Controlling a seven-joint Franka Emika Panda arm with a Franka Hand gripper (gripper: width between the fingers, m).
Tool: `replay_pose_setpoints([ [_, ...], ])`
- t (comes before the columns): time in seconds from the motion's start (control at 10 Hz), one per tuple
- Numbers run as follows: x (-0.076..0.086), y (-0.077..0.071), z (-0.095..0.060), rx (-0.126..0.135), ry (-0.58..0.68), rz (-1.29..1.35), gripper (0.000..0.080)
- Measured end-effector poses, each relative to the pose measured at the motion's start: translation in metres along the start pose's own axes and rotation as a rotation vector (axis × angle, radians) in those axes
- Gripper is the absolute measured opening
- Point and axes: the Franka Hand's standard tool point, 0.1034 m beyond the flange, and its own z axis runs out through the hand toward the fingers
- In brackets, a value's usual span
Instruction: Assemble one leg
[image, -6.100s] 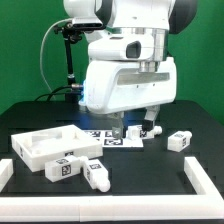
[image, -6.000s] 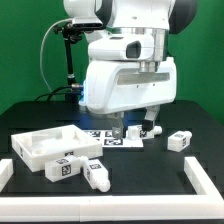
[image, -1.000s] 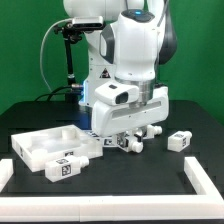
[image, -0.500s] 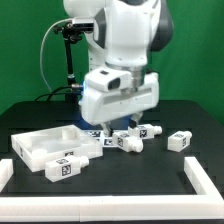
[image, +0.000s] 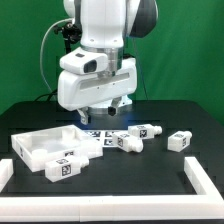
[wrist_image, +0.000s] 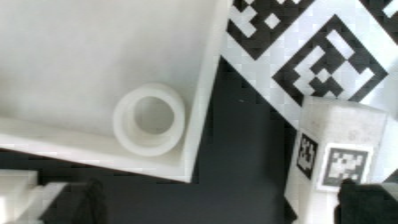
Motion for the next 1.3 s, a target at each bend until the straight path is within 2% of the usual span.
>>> replay_pose_setpoints([
  [0.3,0.000,0.000,0.000,0.000,0.000,0.001,0.0648],
  [0.4,-0.005,0.001,0.001,0.002,-0.003,-0.026,0.0648],
  [0.5,-0.019,0.001,0.003,0.009,-0.008,-0.051,0.0648],
  [0.6,-0.036,0.000,0.011,0.014,-0.004,-0.069,0.0648],
  [0.7,-0.055,0.001,0.027,0.024,0.000,-0.082,0.0648],
  [0.8,-0.066,0.003,0.042,0.040,-0.003,-0.075,0.0648],
  [1.0,-0.071,-0.001,0.061,0.047,-0.005,-0.070,0.0648],
  [1.2,-0.071,-0.002,0.063,0.050,-0.008,-0.070,0.0648],
  [1.3,-0.071,-0.002,0.063,0.051,-0.009,-0.070,0.0561],
])
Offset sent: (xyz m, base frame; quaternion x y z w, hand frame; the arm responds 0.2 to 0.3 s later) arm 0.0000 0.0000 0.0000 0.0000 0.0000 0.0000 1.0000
